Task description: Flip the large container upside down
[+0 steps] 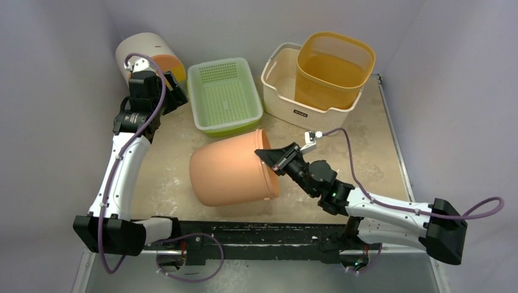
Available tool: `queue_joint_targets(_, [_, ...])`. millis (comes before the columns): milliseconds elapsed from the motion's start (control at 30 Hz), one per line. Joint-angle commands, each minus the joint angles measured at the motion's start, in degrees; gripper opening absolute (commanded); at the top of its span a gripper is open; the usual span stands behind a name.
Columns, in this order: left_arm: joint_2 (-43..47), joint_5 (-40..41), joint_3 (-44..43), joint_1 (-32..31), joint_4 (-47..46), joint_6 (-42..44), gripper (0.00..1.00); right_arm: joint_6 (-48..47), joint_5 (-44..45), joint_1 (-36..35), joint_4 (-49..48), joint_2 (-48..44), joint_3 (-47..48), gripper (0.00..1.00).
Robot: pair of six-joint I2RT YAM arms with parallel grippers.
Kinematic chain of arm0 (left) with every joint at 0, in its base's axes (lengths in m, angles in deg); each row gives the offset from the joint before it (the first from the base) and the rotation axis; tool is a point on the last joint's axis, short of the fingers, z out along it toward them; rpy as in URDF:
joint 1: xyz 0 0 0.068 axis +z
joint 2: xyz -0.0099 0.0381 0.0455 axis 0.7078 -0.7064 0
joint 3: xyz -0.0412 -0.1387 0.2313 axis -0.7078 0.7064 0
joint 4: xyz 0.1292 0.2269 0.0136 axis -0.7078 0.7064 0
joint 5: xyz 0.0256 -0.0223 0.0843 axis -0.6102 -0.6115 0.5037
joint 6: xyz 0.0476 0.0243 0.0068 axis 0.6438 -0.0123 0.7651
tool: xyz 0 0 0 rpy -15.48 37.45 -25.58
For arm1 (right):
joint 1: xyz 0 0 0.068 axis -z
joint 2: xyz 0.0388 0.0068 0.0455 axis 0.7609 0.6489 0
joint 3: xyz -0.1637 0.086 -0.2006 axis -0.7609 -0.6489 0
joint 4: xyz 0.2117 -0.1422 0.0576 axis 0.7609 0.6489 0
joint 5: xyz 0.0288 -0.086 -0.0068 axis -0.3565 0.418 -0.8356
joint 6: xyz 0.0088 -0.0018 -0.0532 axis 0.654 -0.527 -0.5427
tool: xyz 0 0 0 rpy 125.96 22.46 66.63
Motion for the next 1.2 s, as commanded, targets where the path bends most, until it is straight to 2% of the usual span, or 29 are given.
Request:
queue_joint_targets(0, [0.5,1.35,-1.83,-0.82,-0.49,2.03,0.72,4.72,1.85,2.02,3.49,-3.21,-2.96,0.0])
queue_joint_targets(167, [-0.15,1.62,-2.17,-1.49,0.0,2.76,0.72,6.21,-2.44,4.39,-3.16,-0.43,-5.09,0.0])
queue_joint_targets(267, [-0.89,2.94,-3.28,-2.21,1.01,3.92,0.72,5.49,-6.63,5.52,-13.45,4.59,-3.5,0.0])
queue_joint_targets(433, [-1.67,4.57,-4.93,-2.53,2.05,5.19,0.72,6.38,-15.54,6.46,-31.58,18.09,3.82,0.0])
queue_joint_targets(533, [-1.96,5.05,-5.65,-2.69,2.45,5.51,0.72,9.42,-18.2,6.48,-43.76,26.42,7.65,0.0])
queue_joint_targets(600, [-2.14,5.3,-6.19,-2.79,2.65,5.56,0.72,11.77,-17.48,6.71,-47.29,28.73,7.88,0.0])
queue_joint_targets(700, [-2.17,5.54,-6.74,-2.89,3.19,5.8,0.72,15.27,-17.31,9.19,-49.89,29.35,3.53,0.0])
queue_joint_targets(933, [-1.31,6.73,-6.16,-2.98,3.9,6.16,0.72,25.99,-15.46,16.93,-57.92,26.5,-15.41,0.0])
queue_joint_targets(1167, [-1.14,7.8,-5.99,-3.06,4.58,6.64,0.72,31.45,-15.82,23.55,-64.6,24.86,-30.65,0.0])
